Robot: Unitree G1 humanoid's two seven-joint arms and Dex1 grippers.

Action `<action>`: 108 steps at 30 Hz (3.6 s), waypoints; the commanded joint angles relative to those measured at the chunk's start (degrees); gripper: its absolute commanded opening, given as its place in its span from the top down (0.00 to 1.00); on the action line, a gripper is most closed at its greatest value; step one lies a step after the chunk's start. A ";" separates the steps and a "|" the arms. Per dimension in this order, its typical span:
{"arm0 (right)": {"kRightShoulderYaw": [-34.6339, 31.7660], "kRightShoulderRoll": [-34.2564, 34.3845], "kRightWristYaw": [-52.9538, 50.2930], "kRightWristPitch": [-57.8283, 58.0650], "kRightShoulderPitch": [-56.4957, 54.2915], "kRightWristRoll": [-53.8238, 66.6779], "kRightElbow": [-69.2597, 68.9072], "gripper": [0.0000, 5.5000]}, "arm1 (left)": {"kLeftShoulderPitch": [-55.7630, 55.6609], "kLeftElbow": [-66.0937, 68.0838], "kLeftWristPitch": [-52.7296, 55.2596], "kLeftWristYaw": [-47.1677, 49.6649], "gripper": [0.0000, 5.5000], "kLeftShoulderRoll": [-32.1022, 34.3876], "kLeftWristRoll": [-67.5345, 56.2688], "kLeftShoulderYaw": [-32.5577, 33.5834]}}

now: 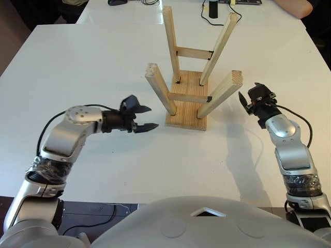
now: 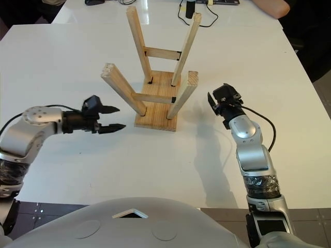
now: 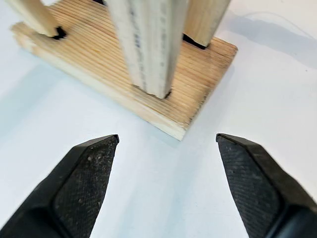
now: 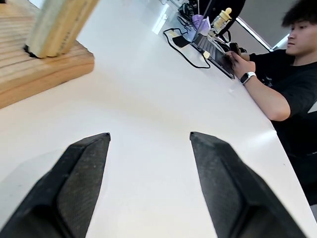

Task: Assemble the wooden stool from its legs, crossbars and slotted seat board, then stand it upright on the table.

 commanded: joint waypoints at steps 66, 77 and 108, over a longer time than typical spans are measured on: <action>11.34 -14.84 26.28 -6.33 15.57 -0.90 -11.31 0.46 | -10.73 0.09 -3.64 18.76 0.57 -17.79 -9.84 -3.46; 12.34 -9.39 22.73 -9.42 2.85 -2.42 4.15 0.46 | -7.81 -8.90 -1.09 19.35 0.57 -24.72 -3.76 -16.55; 9.85 -7.23 18.22 -6.81 11.75 -2.36 -1.68 0.46 | 20.88 -15.90 5.35 -18.39 0.57 11.83 -22.48 18.83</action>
